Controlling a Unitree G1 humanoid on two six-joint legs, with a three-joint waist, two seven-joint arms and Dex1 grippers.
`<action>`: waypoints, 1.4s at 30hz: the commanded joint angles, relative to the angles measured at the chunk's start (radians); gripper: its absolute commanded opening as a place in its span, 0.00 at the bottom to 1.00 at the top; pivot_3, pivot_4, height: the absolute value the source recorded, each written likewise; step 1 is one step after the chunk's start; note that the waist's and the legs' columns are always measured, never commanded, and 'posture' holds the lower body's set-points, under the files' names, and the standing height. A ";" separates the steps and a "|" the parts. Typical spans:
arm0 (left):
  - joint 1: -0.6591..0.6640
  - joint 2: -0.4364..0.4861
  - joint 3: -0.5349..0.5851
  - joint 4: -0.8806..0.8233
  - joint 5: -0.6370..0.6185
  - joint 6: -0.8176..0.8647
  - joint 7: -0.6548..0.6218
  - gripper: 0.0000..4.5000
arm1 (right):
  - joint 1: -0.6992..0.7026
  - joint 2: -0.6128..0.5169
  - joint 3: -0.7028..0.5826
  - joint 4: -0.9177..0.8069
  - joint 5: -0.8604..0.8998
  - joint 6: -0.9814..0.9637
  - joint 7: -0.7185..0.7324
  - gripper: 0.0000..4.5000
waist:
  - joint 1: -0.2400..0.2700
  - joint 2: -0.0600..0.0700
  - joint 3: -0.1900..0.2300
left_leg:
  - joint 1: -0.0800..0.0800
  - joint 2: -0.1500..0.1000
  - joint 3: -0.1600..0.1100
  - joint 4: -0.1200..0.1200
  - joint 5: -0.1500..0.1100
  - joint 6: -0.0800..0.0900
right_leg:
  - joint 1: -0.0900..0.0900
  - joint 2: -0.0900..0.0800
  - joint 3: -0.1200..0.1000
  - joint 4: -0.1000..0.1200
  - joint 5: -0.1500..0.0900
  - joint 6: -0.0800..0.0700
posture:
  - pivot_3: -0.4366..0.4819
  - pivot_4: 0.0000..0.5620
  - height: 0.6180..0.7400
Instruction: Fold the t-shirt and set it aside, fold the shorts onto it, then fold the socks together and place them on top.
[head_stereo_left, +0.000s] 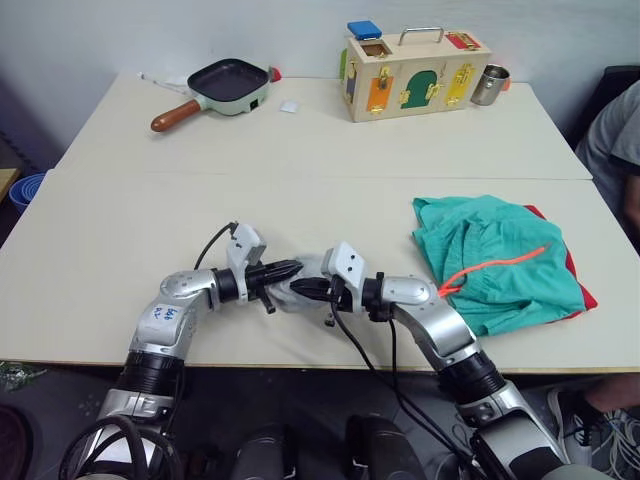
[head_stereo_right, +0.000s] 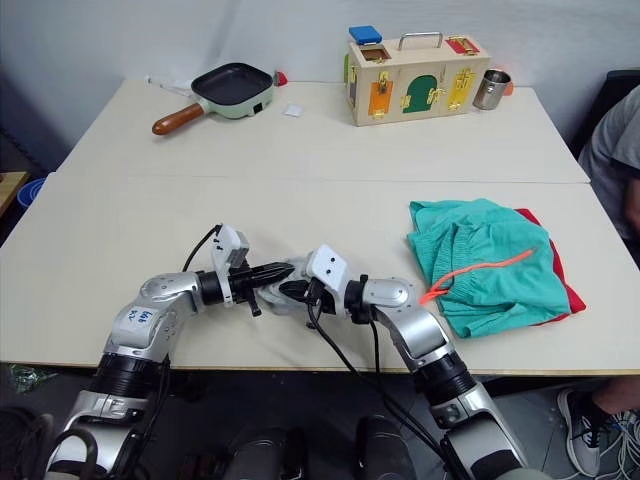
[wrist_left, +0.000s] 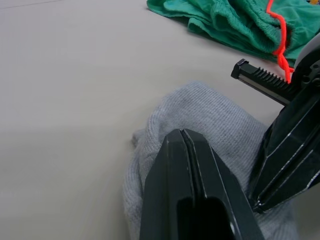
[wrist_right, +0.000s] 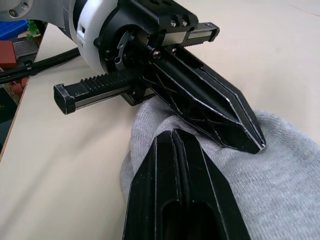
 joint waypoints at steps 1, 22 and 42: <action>0.057 0.015 -0.012 0.023 0.044 -0.041 -0.003 0.00 | 0.034 -0.038 -0.070 0.027 0.026 -0.079 0.036 0.01 | 0.001 0.000 0.000 | 0.000 0.000 0.000 0.000 0.000 0.000 | 0.001 0.000 0.000 0.000 0.000 0.000 | 0.48 0.27 1.00; 0.069 0.020 -0.009 -0.006 0.046 -0.113 -0.050 0.00 | -0.047 -0.014 -0.143 0.175 -0.009 0.011 -0.043 0.01 | 0.002 0.000 0.000 | 0.002 -0.001 0.000 0.002 -0.001 0.001 | 0.002 -0.002 0.000 0.003 0.000 0.000 | 0.48 0.27 1.00; 0.071 0.019 -0.010 0.017 0.071 -0.235 -0.099 0.00 | -0.280 -0.025 -0.236 0.189 0.379 0.985 -0.041 0.99 | -0.010 0.000 -0.001 | 0.001 0.000 -0.001 0.002 -0.001 0.002 | 0.001 -0.004 -0.001 0.000 0.000 -0.001 | 0.48 0.27 1.00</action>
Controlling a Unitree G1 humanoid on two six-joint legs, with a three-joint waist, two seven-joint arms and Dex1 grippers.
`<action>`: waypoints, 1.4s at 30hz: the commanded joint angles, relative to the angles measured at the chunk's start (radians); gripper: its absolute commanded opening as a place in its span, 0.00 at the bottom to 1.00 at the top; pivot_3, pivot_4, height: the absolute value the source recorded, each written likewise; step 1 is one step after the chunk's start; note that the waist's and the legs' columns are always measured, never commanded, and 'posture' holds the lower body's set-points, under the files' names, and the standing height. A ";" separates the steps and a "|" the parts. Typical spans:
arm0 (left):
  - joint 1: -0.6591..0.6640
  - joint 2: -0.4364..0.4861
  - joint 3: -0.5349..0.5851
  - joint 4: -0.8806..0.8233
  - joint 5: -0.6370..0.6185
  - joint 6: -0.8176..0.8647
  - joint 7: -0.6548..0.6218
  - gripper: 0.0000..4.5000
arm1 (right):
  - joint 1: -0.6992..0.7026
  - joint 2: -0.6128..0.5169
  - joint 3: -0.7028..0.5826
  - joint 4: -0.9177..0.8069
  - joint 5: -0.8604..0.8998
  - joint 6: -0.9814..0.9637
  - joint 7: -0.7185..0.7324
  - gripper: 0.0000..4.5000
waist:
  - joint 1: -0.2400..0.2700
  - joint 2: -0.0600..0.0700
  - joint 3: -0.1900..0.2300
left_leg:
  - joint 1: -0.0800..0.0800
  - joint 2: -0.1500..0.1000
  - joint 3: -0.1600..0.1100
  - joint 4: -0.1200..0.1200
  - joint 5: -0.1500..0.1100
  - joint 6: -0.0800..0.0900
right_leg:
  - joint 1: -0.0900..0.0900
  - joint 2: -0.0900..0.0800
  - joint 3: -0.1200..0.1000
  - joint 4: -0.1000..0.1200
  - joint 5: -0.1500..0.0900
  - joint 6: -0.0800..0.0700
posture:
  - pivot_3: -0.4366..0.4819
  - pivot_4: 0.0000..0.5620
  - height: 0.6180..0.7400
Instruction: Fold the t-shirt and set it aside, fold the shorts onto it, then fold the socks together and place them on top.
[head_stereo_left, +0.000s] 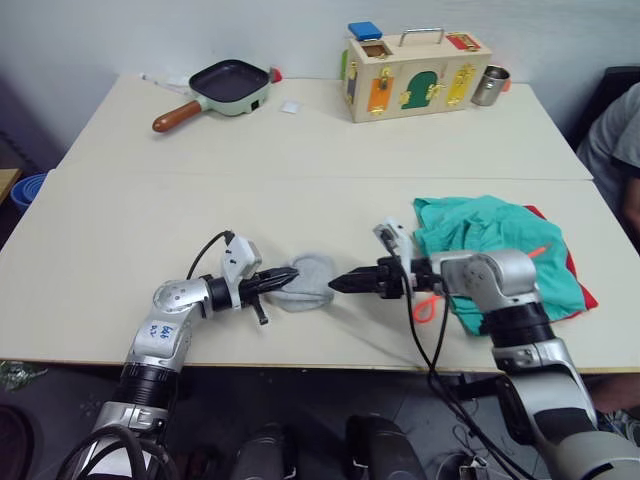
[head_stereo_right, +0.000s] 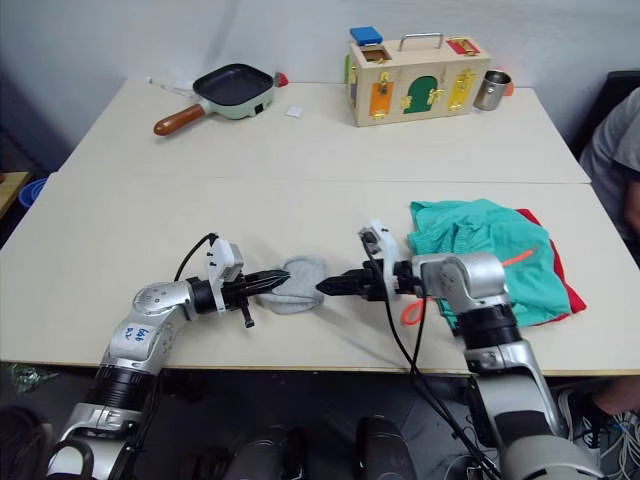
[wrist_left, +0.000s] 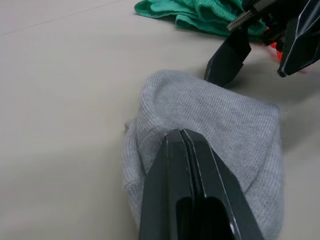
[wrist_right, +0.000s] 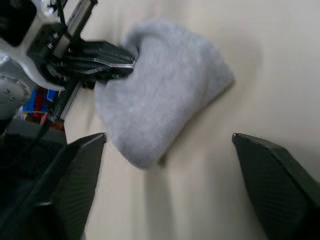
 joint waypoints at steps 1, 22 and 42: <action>0.011 -0.001 -0.009 0.006 0.007 -0.012 -0.013 0.00 | -0.019 0.064 0.019 0.037 0.008 0.044 -0.034 0.99 | -0.002 0.000 0.000 | 0.000 0.000 0.000 0.000 0.000 0.000 | 0.000 0.000 0.000 0.001 0.000 0.000 | 0.48 0.27 1.00; 0.113 0.094 0.148 -0.383 -0.258 0.216 -0.025 0.34 | 0.022 -0.075 -0.214 -0.167 0.244 0.175 0.048 0.00 | 0.001 0.001 0.001 | -0.005 0.000 -0.002 0.000 0.000 0.000 | -0.002 0.001 -0.001 0.003 0.000 0.000 | 0.48 0.27 1.00; 0.072 0.096 0.149 -0.635 -0.476 0.309 -0.021 0.99 | -0.293 -0.753 0.106 0.855 -0.354 -0.528 0.514 0.00 | 0.003 0.008 0.007 | -0.002 0.000 0.006 -0.001 -0.001 0.001 | -0.001 0.005 0.005 -0.010 0.002 0.004 | 0.48 0.27 1.00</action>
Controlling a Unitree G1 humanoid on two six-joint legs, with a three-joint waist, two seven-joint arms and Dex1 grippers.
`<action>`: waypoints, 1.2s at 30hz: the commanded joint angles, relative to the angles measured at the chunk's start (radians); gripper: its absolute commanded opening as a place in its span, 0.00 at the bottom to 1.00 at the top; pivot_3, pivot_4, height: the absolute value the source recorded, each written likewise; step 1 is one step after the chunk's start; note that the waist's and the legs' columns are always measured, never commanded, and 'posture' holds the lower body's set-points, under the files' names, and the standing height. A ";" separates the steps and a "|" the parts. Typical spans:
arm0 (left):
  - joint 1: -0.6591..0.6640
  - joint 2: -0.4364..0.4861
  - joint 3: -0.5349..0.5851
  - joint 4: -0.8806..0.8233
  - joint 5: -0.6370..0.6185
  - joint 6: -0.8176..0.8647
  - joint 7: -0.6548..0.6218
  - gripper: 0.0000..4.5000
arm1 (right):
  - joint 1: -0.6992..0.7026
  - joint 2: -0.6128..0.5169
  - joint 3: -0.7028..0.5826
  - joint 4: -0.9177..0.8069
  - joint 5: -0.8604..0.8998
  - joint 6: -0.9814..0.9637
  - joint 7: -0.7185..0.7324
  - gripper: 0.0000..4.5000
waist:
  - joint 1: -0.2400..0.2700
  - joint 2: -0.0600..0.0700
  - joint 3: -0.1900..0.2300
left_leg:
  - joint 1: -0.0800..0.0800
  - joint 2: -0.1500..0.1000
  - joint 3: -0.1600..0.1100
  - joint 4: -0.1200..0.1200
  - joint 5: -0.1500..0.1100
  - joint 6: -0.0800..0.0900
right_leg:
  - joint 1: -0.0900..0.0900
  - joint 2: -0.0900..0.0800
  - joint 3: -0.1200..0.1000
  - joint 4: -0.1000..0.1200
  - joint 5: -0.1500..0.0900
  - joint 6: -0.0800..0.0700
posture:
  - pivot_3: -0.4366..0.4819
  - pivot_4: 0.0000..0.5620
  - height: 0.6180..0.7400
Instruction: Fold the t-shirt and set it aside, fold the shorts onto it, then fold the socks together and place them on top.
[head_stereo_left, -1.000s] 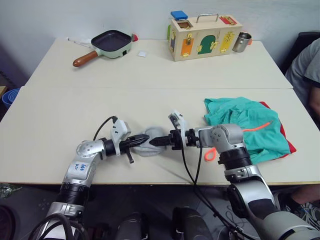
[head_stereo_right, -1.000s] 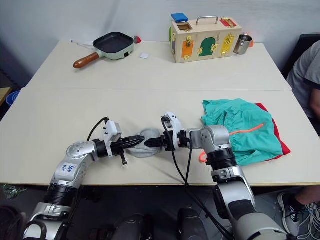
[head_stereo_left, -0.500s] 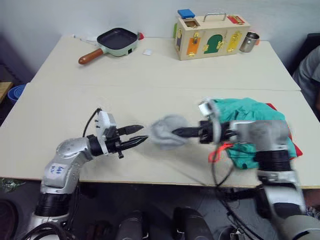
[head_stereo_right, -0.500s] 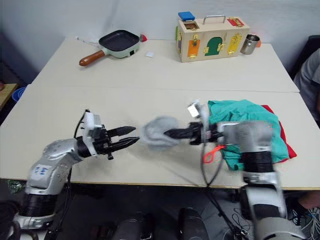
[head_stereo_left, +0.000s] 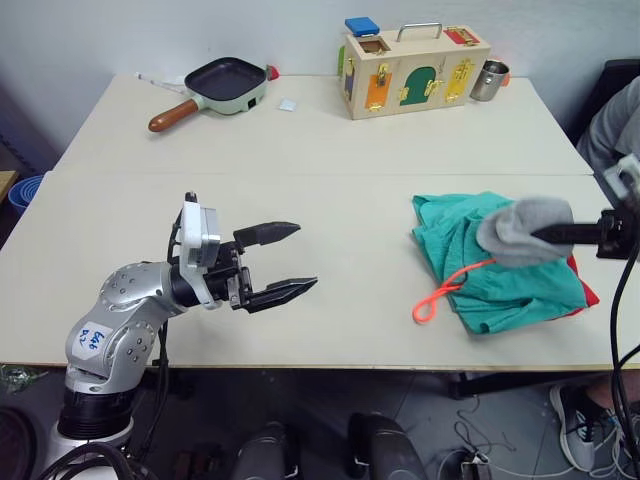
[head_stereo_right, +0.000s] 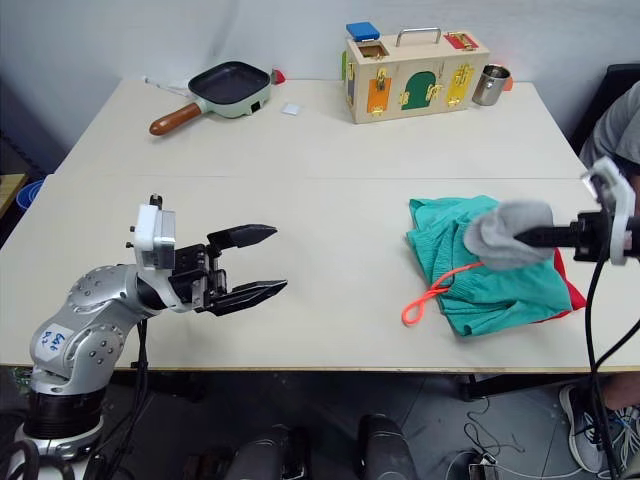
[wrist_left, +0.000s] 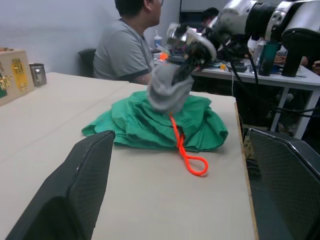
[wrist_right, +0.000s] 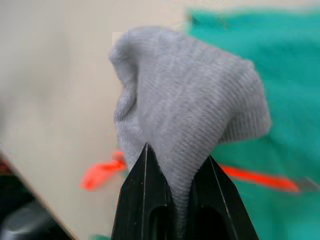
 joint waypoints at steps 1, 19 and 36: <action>-0.011 -0.007 -0.010 -0.059 -0.032 -0.010 -0.008 0.99 | -0.068 0.044 -0.016 0.154 -0.098 -0.143 -0.080 0.00 | 0.000 0.000 0.000 | 0.000 0.000 0.000 0.000 0.000 -0.001 | 0.000 0.000 0.000 0.000 0.000 0.000 | 0.48 0.27 1.00; -0.024 0.018 -0.025 0.001 0.011 -0.042 -0.019 1.00 | -0.112 -0.020 -0.113 0.224 -0.283 -0.450 -0.137 0.81 | 0.008 0.002 0.001 | 0.000 0.001 -0.001 0.002 0.001 -0.001 | 0.001 0.001 0.000 0.001 0.000 0.000 | 0.48 0.27 1.00; 0.251 0.154 0.095 0.161 0.363 -0.356 0.046 1.00 | 0.486 0.392 -0.281 -0.661 0.060 -0.973 0.006 0.99 | 0.009 0.007 0.003 | 0.001 0.005 -0.001 0.003 0.000 -0.003 | 0.000 0.003 0.000 0.009 0.000 0.000 | 0.48 0.27 1.00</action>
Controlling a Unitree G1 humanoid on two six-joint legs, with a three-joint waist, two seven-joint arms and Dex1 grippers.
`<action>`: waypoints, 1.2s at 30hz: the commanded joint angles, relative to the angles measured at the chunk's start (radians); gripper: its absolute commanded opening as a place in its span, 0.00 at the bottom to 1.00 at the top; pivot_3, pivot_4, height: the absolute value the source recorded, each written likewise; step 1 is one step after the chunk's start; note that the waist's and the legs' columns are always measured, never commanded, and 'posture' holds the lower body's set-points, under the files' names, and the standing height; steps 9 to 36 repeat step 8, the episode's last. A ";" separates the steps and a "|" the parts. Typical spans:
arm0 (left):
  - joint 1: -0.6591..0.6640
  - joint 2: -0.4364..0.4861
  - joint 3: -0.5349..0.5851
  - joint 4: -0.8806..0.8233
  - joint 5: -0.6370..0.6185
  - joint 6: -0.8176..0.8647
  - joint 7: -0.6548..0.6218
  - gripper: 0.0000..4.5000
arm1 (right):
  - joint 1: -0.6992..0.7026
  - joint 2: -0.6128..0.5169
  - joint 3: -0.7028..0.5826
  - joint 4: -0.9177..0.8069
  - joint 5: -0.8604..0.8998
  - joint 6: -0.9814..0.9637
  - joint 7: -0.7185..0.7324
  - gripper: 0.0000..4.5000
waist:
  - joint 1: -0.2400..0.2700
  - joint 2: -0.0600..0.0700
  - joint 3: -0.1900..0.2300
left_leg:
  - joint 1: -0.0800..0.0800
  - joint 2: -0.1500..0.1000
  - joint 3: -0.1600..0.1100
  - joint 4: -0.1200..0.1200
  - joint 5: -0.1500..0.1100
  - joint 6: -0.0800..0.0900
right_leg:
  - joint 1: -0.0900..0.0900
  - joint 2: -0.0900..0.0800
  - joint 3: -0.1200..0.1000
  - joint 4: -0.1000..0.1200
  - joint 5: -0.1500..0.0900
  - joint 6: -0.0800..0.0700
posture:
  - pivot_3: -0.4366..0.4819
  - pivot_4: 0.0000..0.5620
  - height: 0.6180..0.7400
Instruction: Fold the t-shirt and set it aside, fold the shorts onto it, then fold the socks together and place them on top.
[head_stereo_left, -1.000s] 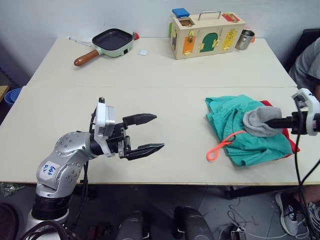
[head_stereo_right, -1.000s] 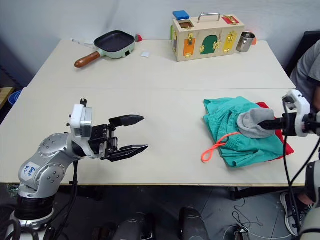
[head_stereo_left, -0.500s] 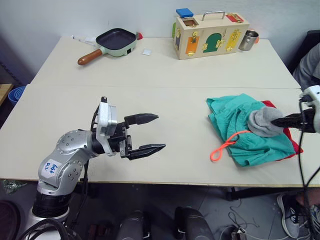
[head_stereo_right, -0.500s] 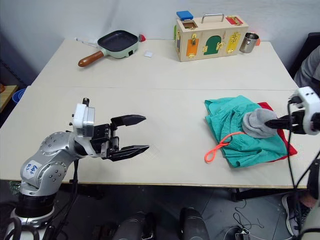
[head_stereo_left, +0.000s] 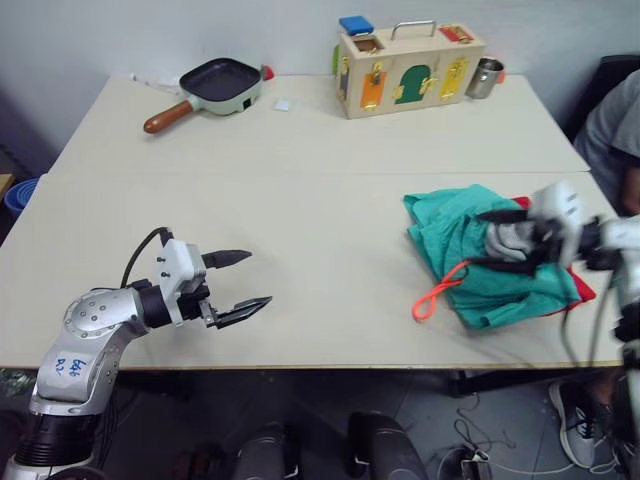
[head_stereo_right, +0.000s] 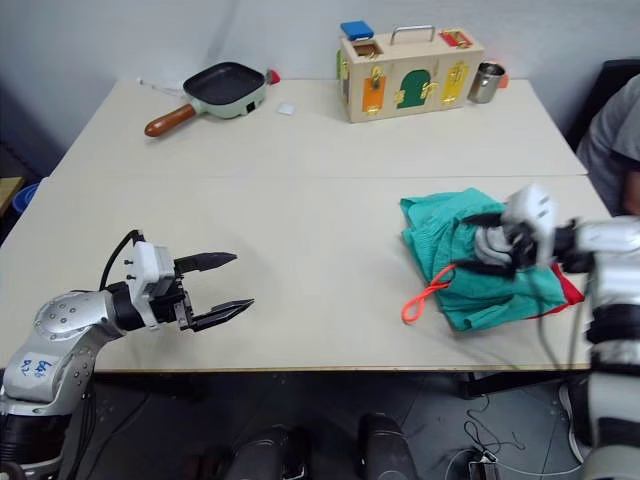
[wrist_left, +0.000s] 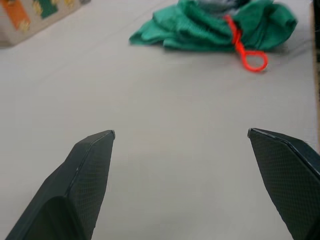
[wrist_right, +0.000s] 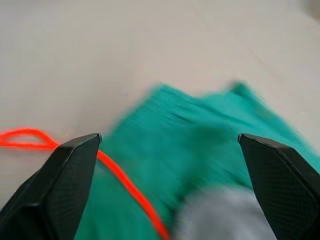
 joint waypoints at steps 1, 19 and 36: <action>0.049 0.016 0.040 0.023 0.090 -0.114 0.030 1.00 | 0.131 0.117 -0.004 -0.272 0.061 -0.121 -0.077 0.99 | 0.011 0.000 0.000 | -0.001 0.000 0.000 0.000 0.000 0.000 | -0.001 -0.001 0.000 0.000 0.000 0.000 | 0.48 0.27 1.00; 0.069 0.027 0.037 0.125 0.162 -0.231 0.026 1.00 | 0.236 0.260 0.054 -0.254 0.001 -0.291 -0.166 0.99 | 0.025 0.000 0.000 | 0.001 -0.005 -0.001 0.002 -0.002 0.003 | 0.001 -0.006 0.000 -0.002 0.001 0.001 | 0.48 0.27 1.00; 0.069 0.027 0.037 0.125 0.162 -0.231 0.026 1.00 | 0.236 0.260 0.054 -0.254 0.001 -0.291 -0.166 0.99 | 0.025 0.000 0.000 | 0.001 -0.005 -0.001 0.002 -0.002 0.003 | 0.001 -0.006 0.000 -0.002 0.001 0.001 | 0.48 0.27 1.00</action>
